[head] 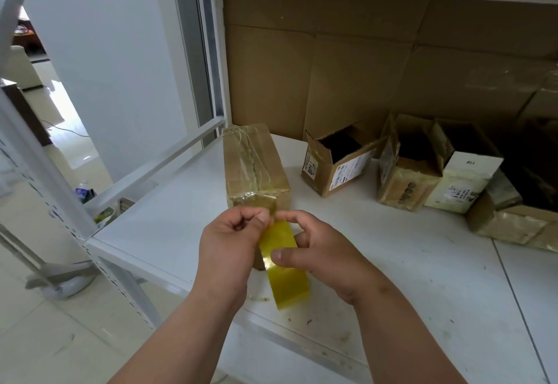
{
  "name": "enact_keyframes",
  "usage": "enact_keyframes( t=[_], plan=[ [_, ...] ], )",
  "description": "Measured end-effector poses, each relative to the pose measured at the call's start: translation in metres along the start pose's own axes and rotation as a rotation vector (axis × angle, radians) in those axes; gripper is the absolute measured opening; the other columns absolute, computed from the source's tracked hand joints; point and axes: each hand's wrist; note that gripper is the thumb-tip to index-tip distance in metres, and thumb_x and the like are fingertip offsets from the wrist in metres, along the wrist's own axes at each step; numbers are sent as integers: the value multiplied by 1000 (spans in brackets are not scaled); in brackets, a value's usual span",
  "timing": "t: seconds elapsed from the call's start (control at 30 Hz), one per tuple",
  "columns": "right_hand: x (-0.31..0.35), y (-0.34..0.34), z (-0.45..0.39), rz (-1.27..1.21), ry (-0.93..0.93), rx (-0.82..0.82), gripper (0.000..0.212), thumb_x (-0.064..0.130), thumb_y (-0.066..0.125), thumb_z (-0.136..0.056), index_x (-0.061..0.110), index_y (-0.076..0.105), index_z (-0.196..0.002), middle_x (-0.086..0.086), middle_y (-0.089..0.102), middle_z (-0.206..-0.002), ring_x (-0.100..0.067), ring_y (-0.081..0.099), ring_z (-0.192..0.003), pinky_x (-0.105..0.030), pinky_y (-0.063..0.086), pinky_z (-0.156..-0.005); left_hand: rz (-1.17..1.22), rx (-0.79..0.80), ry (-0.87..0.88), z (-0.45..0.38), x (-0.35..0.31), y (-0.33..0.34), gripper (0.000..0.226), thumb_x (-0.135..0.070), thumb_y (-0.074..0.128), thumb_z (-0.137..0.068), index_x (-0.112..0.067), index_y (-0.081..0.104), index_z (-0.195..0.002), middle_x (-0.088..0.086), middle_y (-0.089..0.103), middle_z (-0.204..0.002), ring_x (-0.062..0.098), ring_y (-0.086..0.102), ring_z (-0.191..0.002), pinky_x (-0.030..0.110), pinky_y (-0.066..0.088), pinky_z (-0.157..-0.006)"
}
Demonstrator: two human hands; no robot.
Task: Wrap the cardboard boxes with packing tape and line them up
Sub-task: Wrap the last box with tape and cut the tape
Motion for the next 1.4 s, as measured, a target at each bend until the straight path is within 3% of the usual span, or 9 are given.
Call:
enact_keyframes(
  t=[0.13, 0.23, 0.37, 0.53, 0.7, 0.9, 1.1, 1.3, 1.4],
  plan=[
    [4, -2, 1, 101, -25, -6, 60, 28, 76, -82, 48, 48, -131, 19, 61, -68, 1, 60, -71, -19, 44, -65, 12, -1, 40, 6, -8, 2, 28, -6, 70, -88, -25, 77, -68, 13, 71, -81, 9, 62, -64, 16, 50, -48],
    [7, -3, -3, 174, -76, -69, 50, 27, 71, -85, 50, 51, -124, 29, 51, -54, 4, 50, -58, -17, 37, -58, -32, 54, 101, 10, -15, 4, 26, -9, 71, -88, -29, 78, -73, 10, 72, -83, 18, 66, -77, 22, 55, -65],
    [4, 1, -4, 156, -110, -113, 31, 27, 65, -86, 50, 57, -106, 17, 64, -83, -11, 61, -82, -35, 52, -74, 47, 60, 8, 8, -22, 2, 15, -9, 70, -88, -18, 79, -80, 8, 75, -83, 16, 67, -76, 18, 54, -57],
    [-5, 5, 1, 39, -123, -193, 13, 41, 58, -96, 33, 66, -91, 10, 59, -77, -6, 52, -73, -24, 43, -68, 104, 28, -118, 2, -17, 0, 12, -12, 69, -90, -11, 78, -97, 7, 77, -90, 18, 72, -87, 19, 54, -60],
    [-5, 6, 5, 47, -135, -220, 16, 38, 59, -96, 26, 65, -86, 10, 55, -70, -3, 46, -63, -21, 39, -61, -99, 3, -38, 5, -16, 4, 58, -15, 71, -90, -37, 48, -139, 3, 76, -80, 11, 72, -82, 20, 50, -66],
    [-6, 6, 9, 68, -157, -224, 18, 35, 59, -96, 26, 63, -81, 11, 50, -65, -2, 41, -58, -14, 35, -54, -268, 53, 88, 11, -18, 9, 21, -6, 54, -97, -27, 55, -94, 11, 67, -80, 17, 63, -55, 26, 52, -44],
    [-8, 6, 12, 108, -184, -245, 17, 33, 58, -96, 32, 62, -80, 5, 56, -69, -4, 45, -63, -24, 40, -60, -319, 137, 66, 12, -17, 8, 20, -13, 64, -92, -23, 71, -107, -6, 68, -84, -6, 61, -63, 12, 47, -49],
    [-9, 5, 15, 123, -146, -287, 10, 37, 60, -94, 36, 66, -86, 15, 58, -69, 0, 48, -62, -17, 41, -58, -422, 139, 155, 6, -19, 1, 21, -13, 72, -87, -24, 72, -69, -8, 60, -84, -10, 55, -73, 3, 41, -56],
    [-7, 5, 13, 146, -123, -354, 7, 37, 62, -93, 34, 65, -88, 13, 54, -64, -1, 46, -59, -21, 40, -59, -404, 182, 103, 5, -19, 0, 21, -18, 68, -91, -23, 71, -70, -9, 65, -74, -2, 57, -68, 12, 44, -58]
  ],
)
Point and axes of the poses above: each hand's wrist, its own z-axis away from the middle knuckle, its own y-axis out of the palm, x = y × z
